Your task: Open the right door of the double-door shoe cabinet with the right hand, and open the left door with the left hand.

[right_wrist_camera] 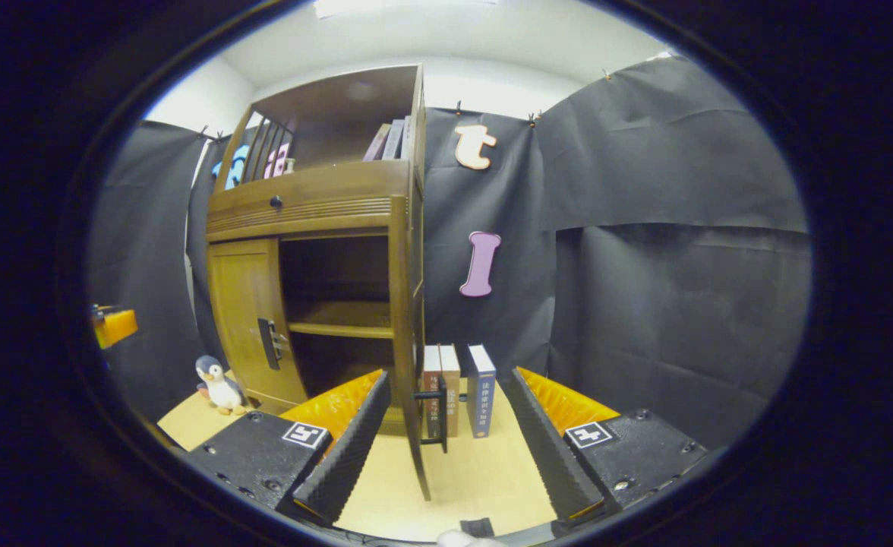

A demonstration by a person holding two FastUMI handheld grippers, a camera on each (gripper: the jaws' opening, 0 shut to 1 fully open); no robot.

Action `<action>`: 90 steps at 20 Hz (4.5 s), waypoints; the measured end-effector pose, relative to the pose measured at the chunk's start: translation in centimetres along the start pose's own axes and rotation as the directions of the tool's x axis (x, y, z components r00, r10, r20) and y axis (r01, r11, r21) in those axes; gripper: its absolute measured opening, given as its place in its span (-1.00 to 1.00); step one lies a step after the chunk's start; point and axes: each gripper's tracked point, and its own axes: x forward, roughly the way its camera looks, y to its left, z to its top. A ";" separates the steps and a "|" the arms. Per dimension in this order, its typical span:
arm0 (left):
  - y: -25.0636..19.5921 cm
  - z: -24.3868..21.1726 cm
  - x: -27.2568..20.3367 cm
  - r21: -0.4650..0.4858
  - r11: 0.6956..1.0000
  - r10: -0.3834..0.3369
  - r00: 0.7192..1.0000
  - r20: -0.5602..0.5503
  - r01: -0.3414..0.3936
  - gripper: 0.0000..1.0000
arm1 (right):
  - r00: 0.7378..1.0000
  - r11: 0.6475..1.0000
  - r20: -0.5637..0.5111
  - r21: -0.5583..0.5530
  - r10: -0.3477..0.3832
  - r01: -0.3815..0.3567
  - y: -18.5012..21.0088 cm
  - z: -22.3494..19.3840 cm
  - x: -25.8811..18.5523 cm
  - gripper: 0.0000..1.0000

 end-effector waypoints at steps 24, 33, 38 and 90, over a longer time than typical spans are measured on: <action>-2.4 -8.3 21.4 0.000 0.996 -0.089 0.996 -0.015 0.089 0.94 | 0.997 0.996 -0.021 -0.054 -0.072 0.070 10.9 -0.1 -4.3 0.99; -5.6 -11.6 31.2 0.025 0.993 -0.113 0.993 -0.025 0.114 0.93 | 0.984 0.983 -0.063 -0.083 -0.170 0.164 8.7 -1.3 -5.5 0.98; -6.0 -11.4 33.2 0.057 0.992 -0.109 0.994 -0.012 0.110 0.66 | 0.981 0.980 -0.074 -0.091 -0.182 0.175 8.5 -1.6 -5.3 0.99; 18.8 -13.3 14.1 0.030 0.998 -0.061 0.997 -0.047 0.063 -1.00 | 0.979 0.983 -0.104 -0.036 0.176 -0.181 16.6 -3.7 -6.9 0.97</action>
